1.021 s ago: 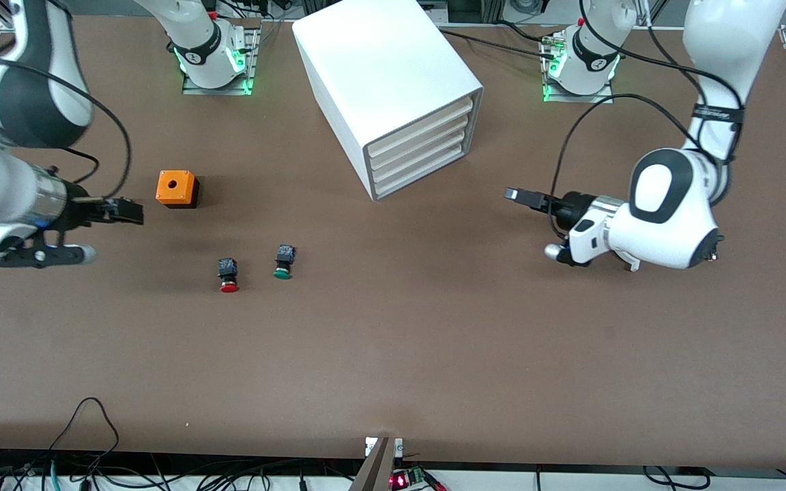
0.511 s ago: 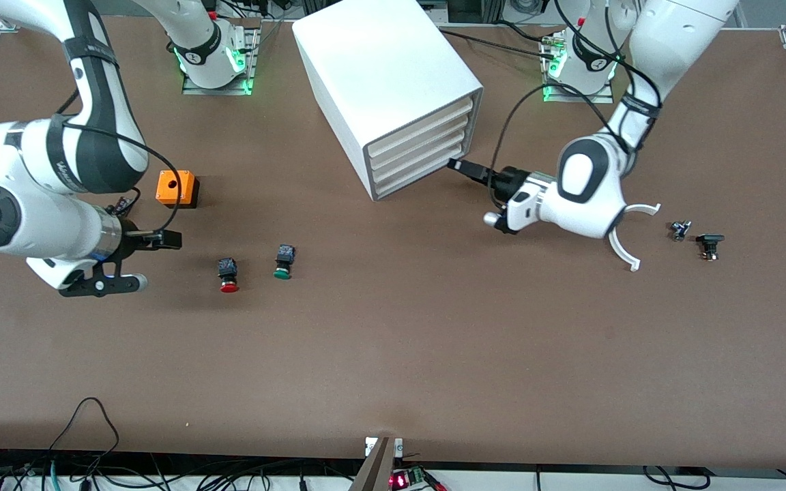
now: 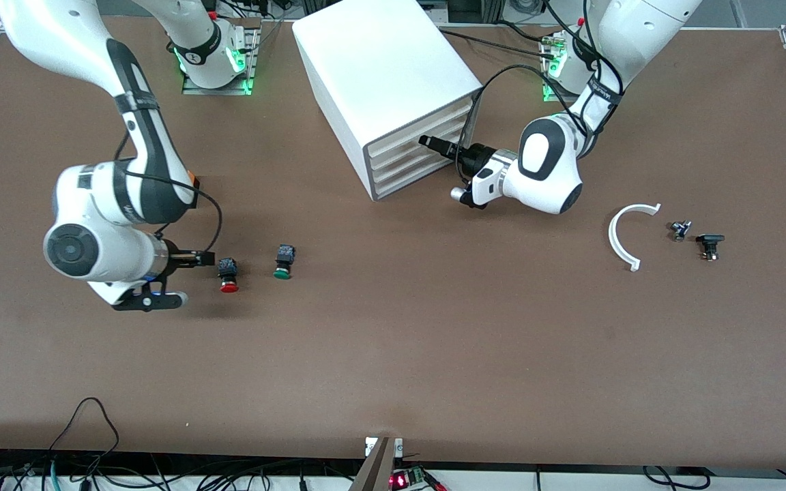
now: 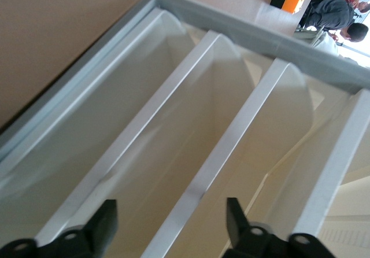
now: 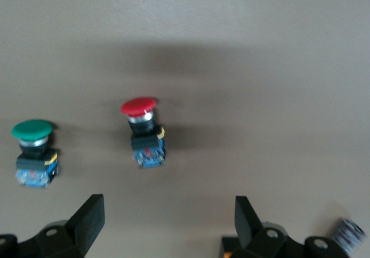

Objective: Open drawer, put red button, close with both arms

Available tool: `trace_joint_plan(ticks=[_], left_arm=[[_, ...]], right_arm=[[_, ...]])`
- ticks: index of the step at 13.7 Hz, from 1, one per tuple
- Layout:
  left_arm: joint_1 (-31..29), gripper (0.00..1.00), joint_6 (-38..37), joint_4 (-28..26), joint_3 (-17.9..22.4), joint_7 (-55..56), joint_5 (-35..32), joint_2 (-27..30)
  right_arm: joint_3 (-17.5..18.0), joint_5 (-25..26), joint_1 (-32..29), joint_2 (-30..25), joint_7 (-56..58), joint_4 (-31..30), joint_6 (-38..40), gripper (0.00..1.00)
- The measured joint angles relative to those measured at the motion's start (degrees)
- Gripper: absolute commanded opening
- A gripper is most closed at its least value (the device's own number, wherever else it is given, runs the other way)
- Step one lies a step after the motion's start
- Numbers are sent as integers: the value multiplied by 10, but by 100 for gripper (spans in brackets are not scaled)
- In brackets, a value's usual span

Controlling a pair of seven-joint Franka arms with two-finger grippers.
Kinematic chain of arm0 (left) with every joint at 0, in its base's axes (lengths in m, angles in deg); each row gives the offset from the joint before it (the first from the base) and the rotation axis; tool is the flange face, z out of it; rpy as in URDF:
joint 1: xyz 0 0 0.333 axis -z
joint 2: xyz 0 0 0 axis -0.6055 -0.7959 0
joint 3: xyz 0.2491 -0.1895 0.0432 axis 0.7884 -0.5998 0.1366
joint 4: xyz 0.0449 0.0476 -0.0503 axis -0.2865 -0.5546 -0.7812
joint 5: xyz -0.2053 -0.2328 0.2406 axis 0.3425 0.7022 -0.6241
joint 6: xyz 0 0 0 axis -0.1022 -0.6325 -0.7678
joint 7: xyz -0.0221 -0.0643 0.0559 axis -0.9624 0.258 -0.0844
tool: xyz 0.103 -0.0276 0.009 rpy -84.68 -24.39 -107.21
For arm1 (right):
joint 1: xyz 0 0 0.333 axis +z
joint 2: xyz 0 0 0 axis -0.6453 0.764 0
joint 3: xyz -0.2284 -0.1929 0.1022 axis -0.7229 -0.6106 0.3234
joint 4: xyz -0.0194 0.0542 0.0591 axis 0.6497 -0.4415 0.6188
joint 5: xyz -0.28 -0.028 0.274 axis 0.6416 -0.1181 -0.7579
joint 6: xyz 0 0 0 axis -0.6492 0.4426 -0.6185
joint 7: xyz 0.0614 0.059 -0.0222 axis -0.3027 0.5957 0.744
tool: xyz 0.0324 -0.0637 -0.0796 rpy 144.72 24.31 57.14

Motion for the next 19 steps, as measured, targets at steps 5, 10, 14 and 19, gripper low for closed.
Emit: trace_joint_plan(ticks=[5, 10, 14, 19], left_arm=[[0, 0, 6, -5, -3, -11, 8, 2], [-44, 0, 90, 7, 14, -19, 8, 29], [-60, 100, 102, 27, 45, -30, 8, 30], [-63, 100, 155, 31, 54, -24, 2, 30]], right_arm=[[30, 0, 5, -1, -1, -75, -106, 100], [34, 1, 4, -11, 44, -128, -169, 100], [34, 1, 3, -19, 80, -156, -208, 100], [33, 1, -2, -18, 91, -197, -272, 100]])
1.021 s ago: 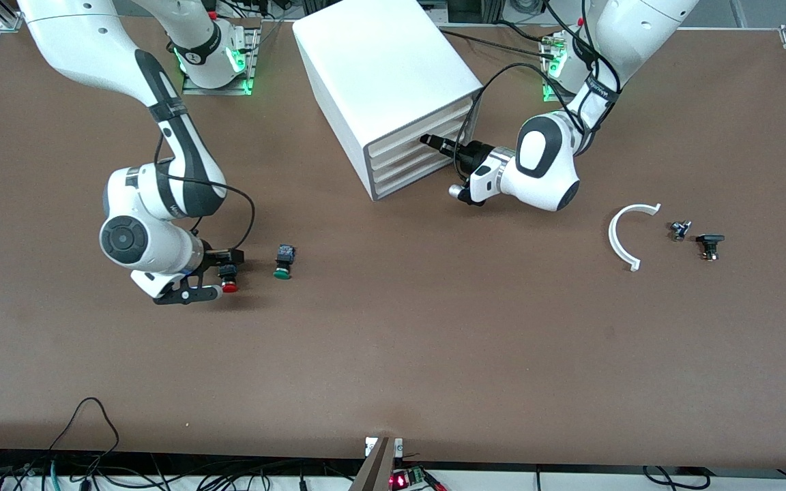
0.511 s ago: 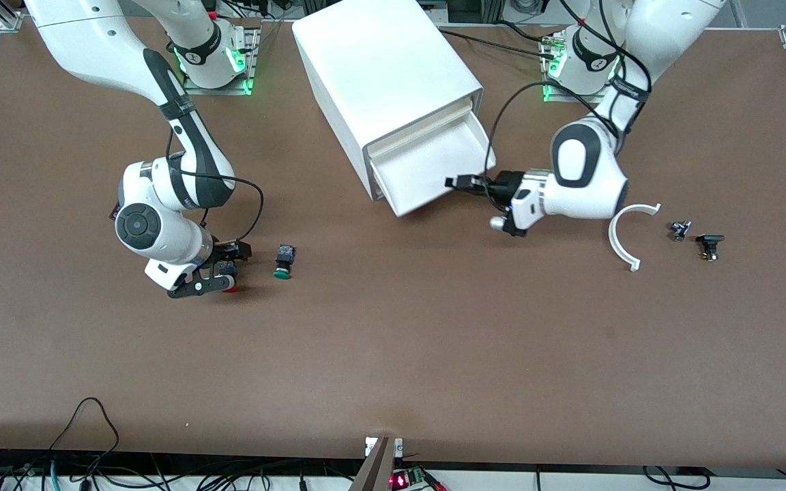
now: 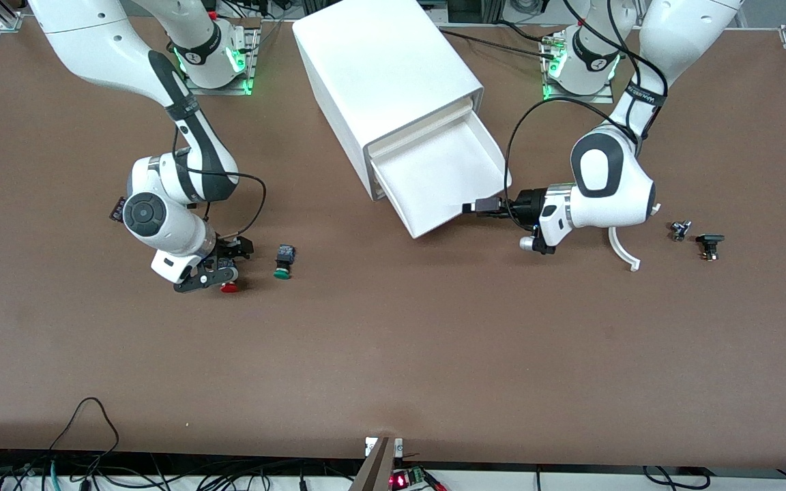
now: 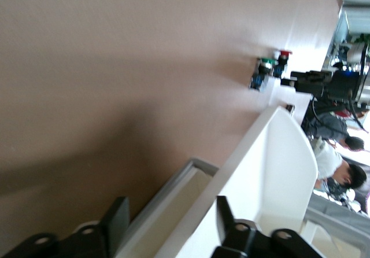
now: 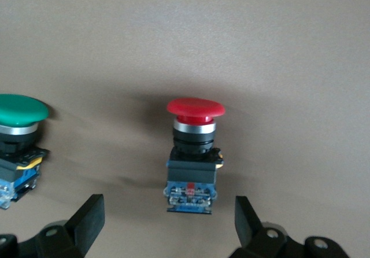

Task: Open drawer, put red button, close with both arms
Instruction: 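Grasp the red button with the right gripper while the left gripper withdraws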

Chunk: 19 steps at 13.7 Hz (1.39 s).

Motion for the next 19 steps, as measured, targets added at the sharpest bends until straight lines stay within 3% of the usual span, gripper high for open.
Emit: trace_joint_plan(ticks=[3, 5, 7, 9, 11, 13, 16, 19], left_arm=[[-8, 100, 21, 23, 41, 0, -50, 17], [-31, 100, 19, 43, 80, 1, -51, 42], [-50, 100, 11, 47, 93, 2, -35, 59], [-48, 100, 11, 55, 108, 1, -47, 71], [-48, 100, -19, 77, 136, 2, -141, 89], [-49, 100, -76, 105, 171, 5, -240, 111], [-50, 100, -123, 121, 210, 5, -363, 136], [-50, 100, -192, 179, 212, 7, -471, 146]], right_arm=[[-1, 0, -12, 5, -1, -5, -11, 99], [-1, 0, -16, 10, -2, -5, -14, 99], [-1, 0, -16, 15, -8, -5, -17, 97], [-1, 0, -16, 19, -8, -5, -20, 84], [0, 0, -16, 24, -8, -5, -24, 59], [6, 0, -16, 26, -8, -4, -29, 42], [13, 0, -15, 26, -8, 2, -29, 29], [13, 0, -15, 26, -8, 16, -29, 25]])
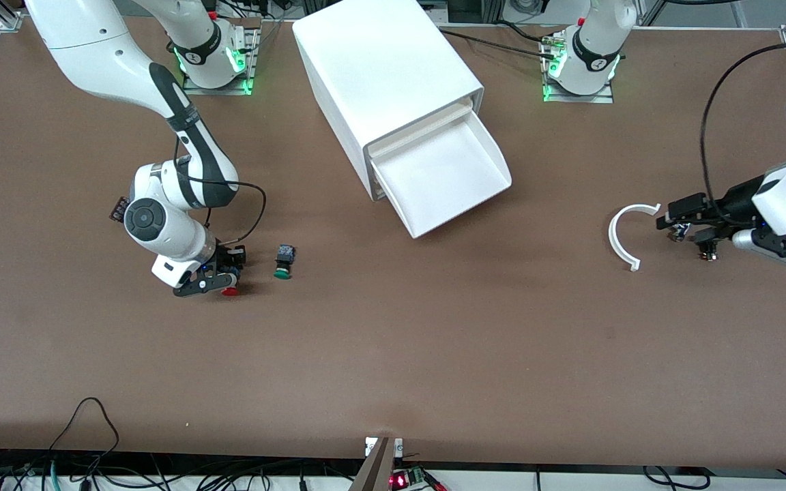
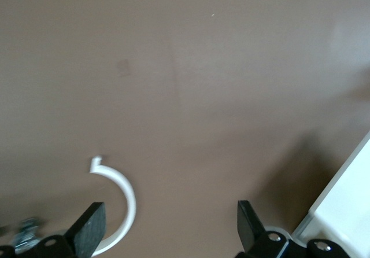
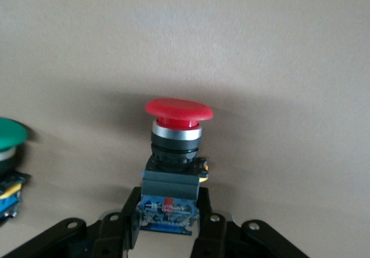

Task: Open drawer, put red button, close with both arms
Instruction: 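Grasp the red button with the right gripper while the left gripper withdraws, then lift the red button and carry it over the open drawer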

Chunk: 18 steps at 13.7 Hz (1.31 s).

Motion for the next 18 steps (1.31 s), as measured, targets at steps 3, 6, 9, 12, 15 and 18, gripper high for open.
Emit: trace_joint_plan(ticks=[3, 6, 9, 12, 15, 18], left_arm=[[7, 100, -53, 66, -19, 10, -101, 4], [12, 100, -79, 85, -35, 41, -142, 4], [22, 100, -92, 89, -39, 109, -156, 5], [31, 100, -93, 92, -54, 154, -177, 13], [33, 100, -93, 92, -71, 180, -189, 19], [36, 100, -93, 94, -102, 219, -214, 20]], right_arm=[[1, 0, 0, -2, 0, 20, 0, 25], [10, 0, 0, -17, 1, 45, 11, 25], [27, 0, 0, -56, 5, 96, 80, 25], [56, 0, 1, -78, 19, 176, 161, 25], [85, 0, 1, -80, 92, 236, 199, 25], [111, 0, 1, -79, 184, 265, 217, 25]])
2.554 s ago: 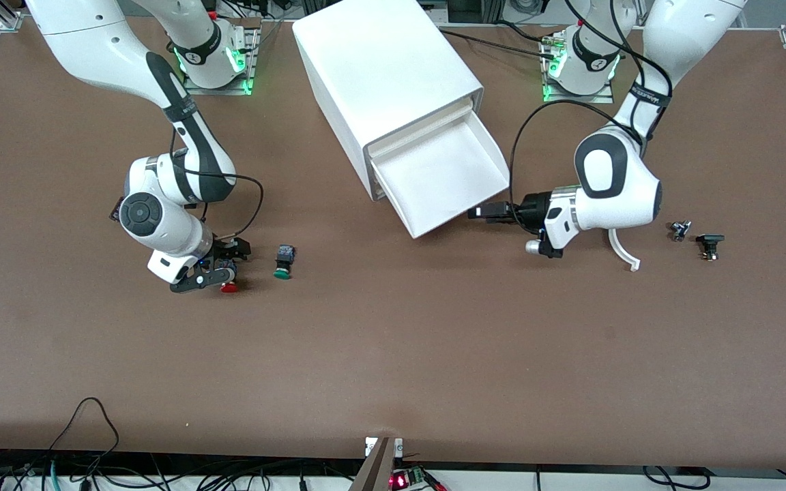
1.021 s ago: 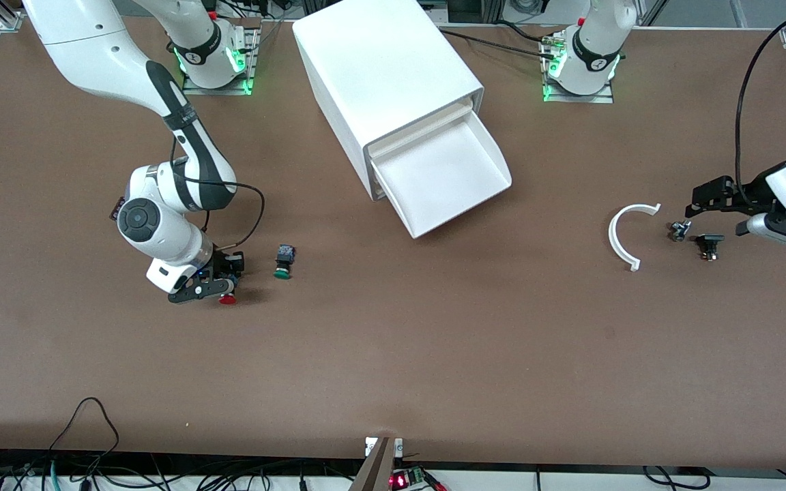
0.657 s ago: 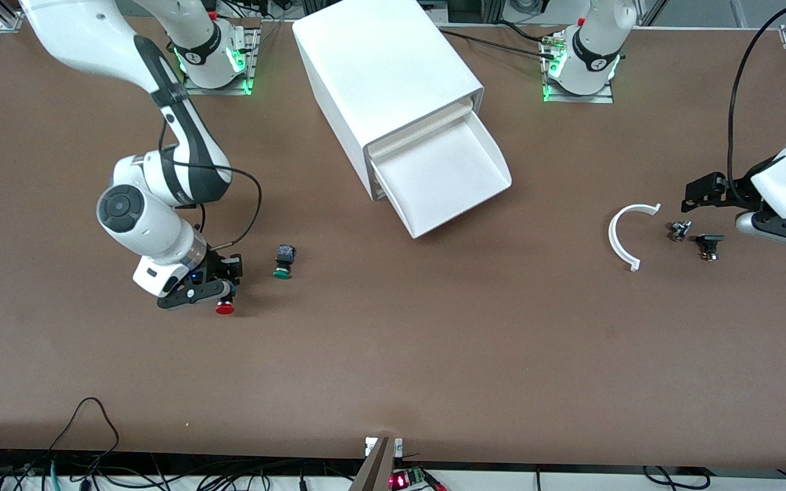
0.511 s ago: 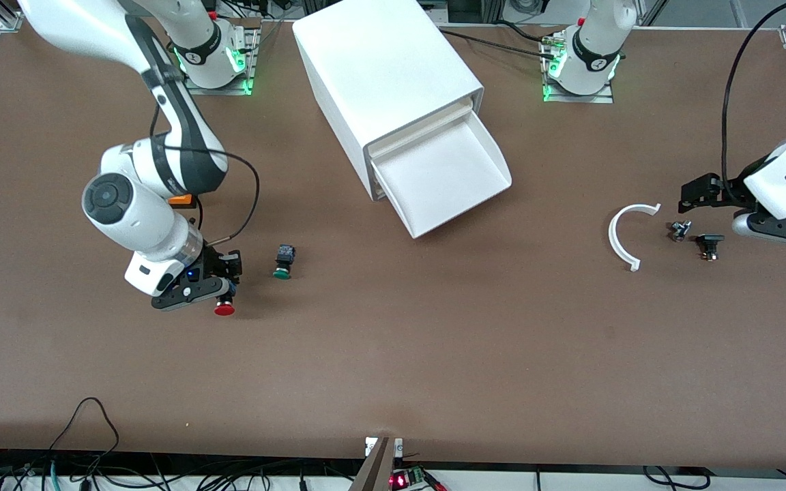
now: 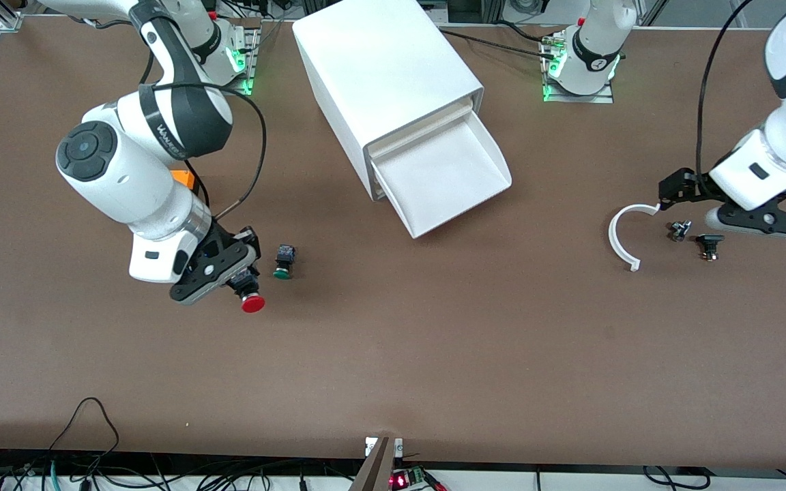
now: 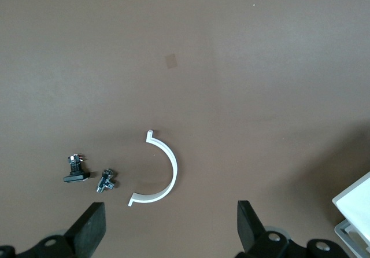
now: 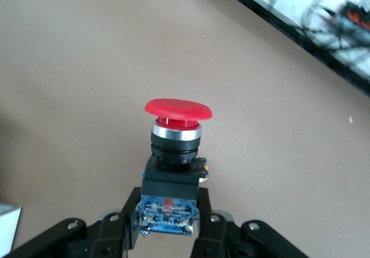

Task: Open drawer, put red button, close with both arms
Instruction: 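Lift the red button and carry it over the open drawer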

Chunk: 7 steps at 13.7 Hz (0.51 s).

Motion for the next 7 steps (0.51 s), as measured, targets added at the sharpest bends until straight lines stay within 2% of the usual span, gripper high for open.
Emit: trace_joint_plan(ticks=[4, 7], left_arm=[[0, 100, 0, 16, -8, 8, -3, 0], [-1, 100, 0, 21, -7, 8, -3, 0]], right_arm=[[59, 2, 6, 2, 64, 35, 39, 25], [81, 17, 30, 3, 101, 59, 52, 25]])
